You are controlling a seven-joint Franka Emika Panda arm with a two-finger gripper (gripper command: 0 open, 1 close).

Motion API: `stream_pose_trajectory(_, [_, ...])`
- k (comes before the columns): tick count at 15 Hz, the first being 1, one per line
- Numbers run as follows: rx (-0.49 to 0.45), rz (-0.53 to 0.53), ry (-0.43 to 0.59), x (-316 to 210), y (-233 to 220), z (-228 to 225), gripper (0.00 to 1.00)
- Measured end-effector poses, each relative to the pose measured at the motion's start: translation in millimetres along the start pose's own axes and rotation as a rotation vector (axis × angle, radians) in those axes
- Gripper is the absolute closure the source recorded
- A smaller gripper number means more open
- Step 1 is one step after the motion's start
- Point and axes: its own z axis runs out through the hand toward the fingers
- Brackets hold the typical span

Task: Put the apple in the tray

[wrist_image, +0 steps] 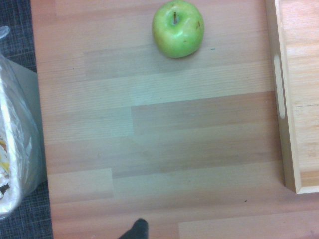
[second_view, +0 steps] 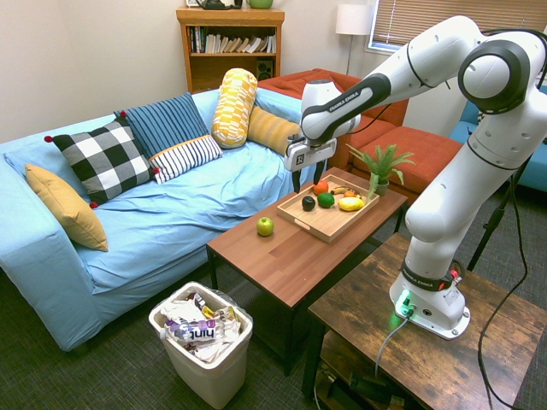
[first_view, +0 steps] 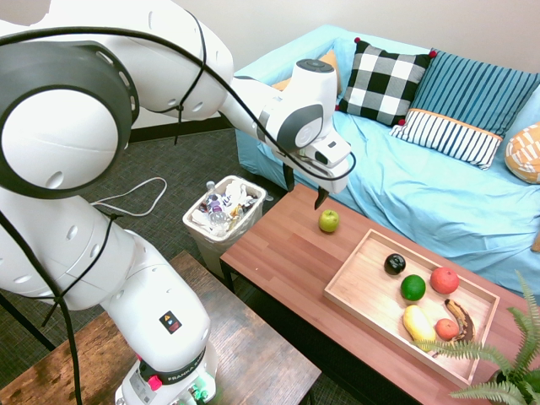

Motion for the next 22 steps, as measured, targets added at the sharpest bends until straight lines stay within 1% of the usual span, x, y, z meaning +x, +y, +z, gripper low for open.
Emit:
stream_pose_trajectory(2, [0.001,0.002,0.004,0,-2,1,0.00])
stream_pose_trajectory(5, [0.038,0.056,0.033,8,-20,17,0.00])
stream_pose_trajectory(10, [0.062,0.160,0.075,42,-70,91,0.00])
stream_pose_trajectory(13, [0.070,0.204,0.106,59,-99,129,0.00])
stream_pose_trajectory(17, [0.050,0.229,0.116,75,-127,167,0.00])
stream_pose_trajectory(22, [0.026,0.246,0.118,85,-148,204,0.00])
